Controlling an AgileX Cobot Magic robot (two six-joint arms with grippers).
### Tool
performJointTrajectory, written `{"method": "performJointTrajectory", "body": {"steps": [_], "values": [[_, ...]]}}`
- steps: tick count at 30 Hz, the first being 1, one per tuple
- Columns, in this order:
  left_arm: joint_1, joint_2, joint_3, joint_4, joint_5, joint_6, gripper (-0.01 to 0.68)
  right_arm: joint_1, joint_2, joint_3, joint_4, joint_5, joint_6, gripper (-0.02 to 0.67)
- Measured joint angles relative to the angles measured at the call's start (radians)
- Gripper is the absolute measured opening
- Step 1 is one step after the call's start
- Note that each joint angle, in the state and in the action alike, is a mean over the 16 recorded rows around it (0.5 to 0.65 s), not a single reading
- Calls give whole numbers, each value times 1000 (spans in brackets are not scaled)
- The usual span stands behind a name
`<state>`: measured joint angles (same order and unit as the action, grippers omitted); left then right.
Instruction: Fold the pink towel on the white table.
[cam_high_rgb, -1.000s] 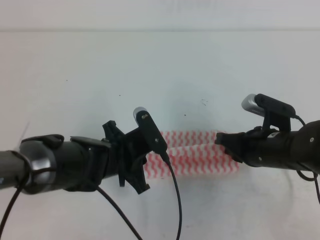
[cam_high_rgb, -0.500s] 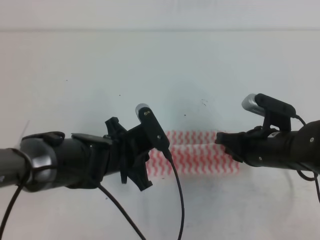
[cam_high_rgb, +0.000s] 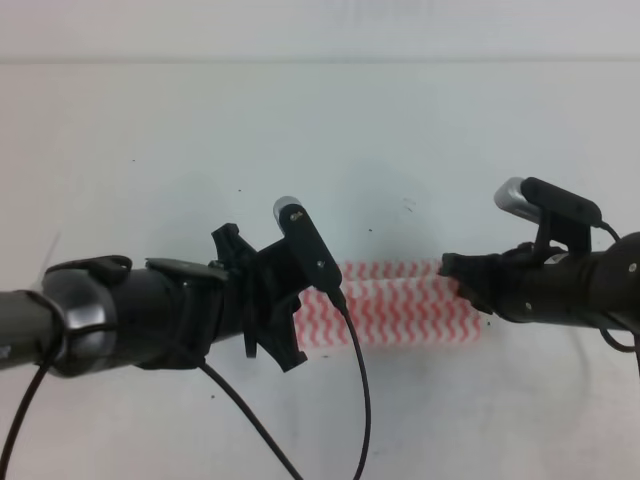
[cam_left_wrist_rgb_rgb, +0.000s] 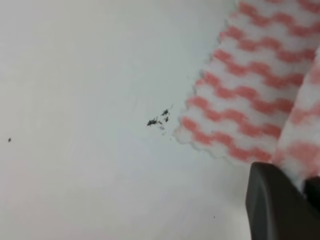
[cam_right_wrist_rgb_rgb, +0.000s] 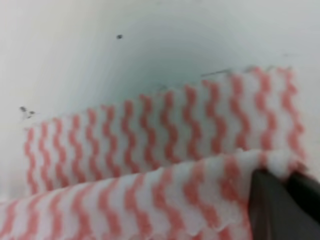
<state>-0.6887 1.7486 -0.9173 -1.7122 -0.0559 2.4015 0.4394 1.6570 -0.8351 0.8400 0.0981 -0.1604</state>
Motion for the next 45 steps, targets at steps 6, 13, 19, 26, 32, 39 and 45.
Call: {"method": "performJointTrajectory", "body": {"steps": [6, 13, 19, 26, 32, 39, 45], "values": [[0, 13, -4, 0, -2, 0, -4, -6, 23, -26, -9, 23, 0, -17], [1, 36, -18, -10, -3, 0, -4, -5, 57, -48, -17, 31, 0, -17], [2, 53, -31, -34, -4, -1, -4, -5, 82, -56, -19, 31, 0, -17], [2, 66, -40, -29, -16, -1, -4, -6, 95, -70, -21, 36, 0, -17], [2, 68, -42, -24, -27, -1, -4, -11, 99, -89, -22, 47, 1, -17], [2, 70, -54, -15, -31, 1, -4, -28, 100, -108, -23, 62, 1, -17], [2, 77, -76, -15, -28, 1, -4, -43, 101, -114, -23, 71, 0, -17]]}}
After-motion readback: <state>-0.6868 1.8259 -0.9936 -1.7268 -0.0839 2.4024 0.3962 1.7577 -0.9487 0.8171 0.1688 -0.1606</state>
